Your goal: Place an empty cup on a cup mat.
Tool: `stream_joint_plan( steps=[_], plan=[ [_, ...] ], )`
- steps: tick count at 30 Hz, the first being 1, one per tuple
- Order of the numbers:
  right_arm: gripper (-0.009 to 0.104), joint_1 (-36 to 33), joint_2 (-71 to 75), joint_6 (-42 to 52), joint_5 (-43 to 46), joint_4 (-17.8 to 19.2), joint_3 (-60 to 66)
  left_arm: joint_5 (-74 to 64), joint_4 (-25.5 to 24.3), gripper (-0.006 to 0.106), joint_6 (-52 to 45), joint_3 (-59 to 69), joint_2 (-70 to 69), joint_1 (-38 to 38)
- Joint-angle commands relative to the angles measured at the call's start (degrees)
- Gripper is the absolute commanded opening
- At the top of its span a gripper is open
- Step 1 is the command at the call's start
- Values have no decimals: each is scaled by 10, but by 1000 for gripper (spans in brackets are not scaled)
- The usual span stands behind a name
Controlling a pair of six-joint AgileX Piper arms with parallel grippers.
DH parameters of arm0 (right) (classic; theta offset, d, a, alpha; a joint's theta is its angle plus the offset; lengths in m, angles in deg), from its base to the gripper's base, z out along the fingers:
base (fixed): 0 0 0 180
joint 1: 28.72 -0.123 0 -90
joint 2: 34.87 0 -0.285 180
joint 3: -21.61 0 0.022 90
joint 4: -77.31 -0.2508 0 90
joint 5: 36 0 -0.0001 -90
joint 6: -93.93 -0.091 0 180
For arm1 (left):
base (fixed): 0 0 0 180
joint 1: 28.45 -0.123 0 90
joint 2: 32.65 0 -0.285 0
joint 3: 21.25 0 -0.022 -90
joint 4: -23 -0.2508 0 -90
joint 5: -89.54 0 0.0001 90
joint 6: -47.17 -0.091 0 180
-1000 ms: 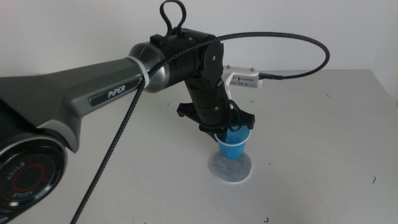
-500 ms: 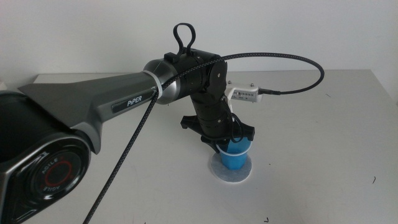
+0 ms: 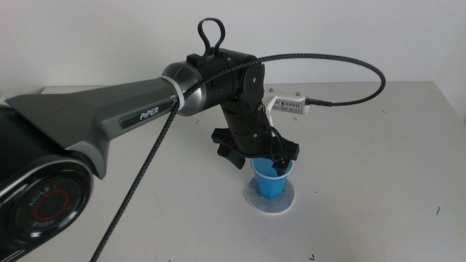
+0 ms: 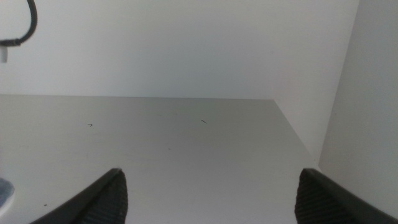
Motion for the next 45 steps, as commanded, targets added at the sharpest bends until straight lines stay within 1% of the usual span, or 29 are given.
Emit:
stream_joint_plan(
  steps=[1, 7, 16, 20, 25, 28, 31, 33, 39, 45],
  plan=[
    [94, 0, 15, 3, 43, 8, -5, 7, 13, 105, -15, -19, -67, -1],
    [94, 0, 15, 3, 43, 8, -5, 4, 14, 105, -22, -19, -146, -12],
    [94, 0, 15, 3, 43, 8, -5, 7, 0, 105, -21, -19, -264, -19],
    [94, 0, 15, 3, 43, 8, -5, -16, -33, 105, -21, -19, -312, -26],
    [94, 0, 15, 3, 43, 8, -5, -56, -112, 105, -18, 0, -377, -30],
    [94, 0, 15, 3, 43, 8, -5, -14, -144, 105, -18, 43, -434, -30],
    [94, 0, 15, 3, 43, 8, -5, 53, -179, 105, -18, 113, -498, -39],
    [94, 0, 15, 3, 43, 8, -5, 99, -179, 105, -18, 171, -539, -60],
    [94, 0, 15, 3, 43, 8, -5, 189, -129, 105, -24, 349, -650, -159],
    [94, 0, 15, 3, 43, 8, -5, 262, -105, 105, -27, 524, -768, -249]
  ],
)
